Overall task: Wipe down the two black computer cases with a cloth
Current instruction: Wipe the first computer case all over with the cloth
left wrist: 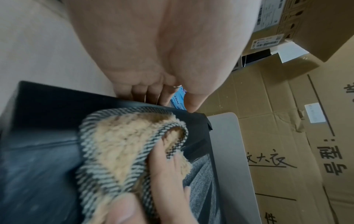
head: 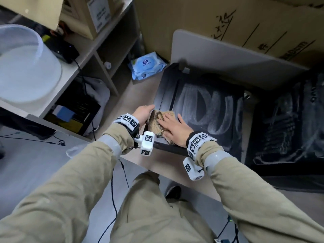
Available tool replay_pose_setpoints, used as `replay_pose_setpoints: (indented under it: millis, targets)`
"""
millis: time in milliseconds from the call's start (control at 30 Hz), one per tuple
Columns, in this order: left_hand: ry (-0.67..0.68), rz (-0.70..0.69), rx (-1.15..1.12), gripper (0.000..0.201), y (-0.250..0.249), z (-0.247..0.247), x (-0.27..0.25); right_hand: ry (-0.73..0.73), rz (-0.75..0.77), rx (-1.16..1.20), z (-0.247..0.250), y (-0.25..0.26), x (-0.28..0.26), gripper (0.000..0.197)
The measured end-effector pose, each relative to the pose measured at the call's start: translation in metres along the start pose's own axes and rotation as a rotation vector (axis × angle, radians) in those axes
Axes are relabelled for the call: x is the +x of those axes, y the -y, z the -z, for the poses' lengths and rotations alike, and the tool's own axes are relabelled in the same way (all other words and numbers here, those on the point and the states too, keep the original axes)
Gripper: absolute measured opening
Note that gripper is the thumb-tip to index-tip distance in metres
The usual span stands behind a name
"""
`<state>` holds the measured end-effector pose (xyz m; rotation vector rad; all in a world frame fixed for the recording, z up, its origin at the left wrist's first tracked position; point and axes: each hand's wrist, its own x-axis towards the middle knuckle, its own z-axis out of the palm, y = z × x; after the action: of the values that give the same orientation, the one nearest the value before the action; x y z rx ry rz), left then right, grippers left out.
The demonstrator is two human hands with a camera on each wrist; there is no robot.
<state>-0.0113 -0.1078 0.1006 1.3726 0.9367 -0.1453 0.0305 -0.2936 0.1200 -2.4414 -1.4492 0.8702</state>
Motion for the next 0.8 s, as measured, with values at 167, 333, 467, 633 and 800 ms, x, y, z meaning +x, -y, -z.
replay_pose_setpoints:
  millis: [167, 333, 467, 633, 800]
  targets:
    - [0.044, 0.101, 0.066, 0.022, -0.016, -0.001, 0.017, -0.043, -0.114, -0.029, 0.021, -0.030, 0.033, 0.059]
    - [0.063, 0.107, 0.175, 0.040, -0.037, -0.003, 0.058, -0.096, -0.216, 0.028, 0.048, -0.066, 0.073, 0.058]
    - [0.091, 0.084, 0.236, 0.023, -0.072, -0.012, 0.091, -0.165, -0.343, 0.026, 0.075, -0.087, 0.112, 0.060]
    - [0.160, 0.085, 0.391, 0.028, -0.106, -0.020, 0.126, -0.164, -0.481, 0.066, 0.104, -0.114, 0.141, 0.061]
    - [0.156, 0.081, 0.400, 0.033, -0.109, -0.021, 0.131, -0.180, -0.535, 0.064, 0.105, -0.116, 0.146, 0.062]
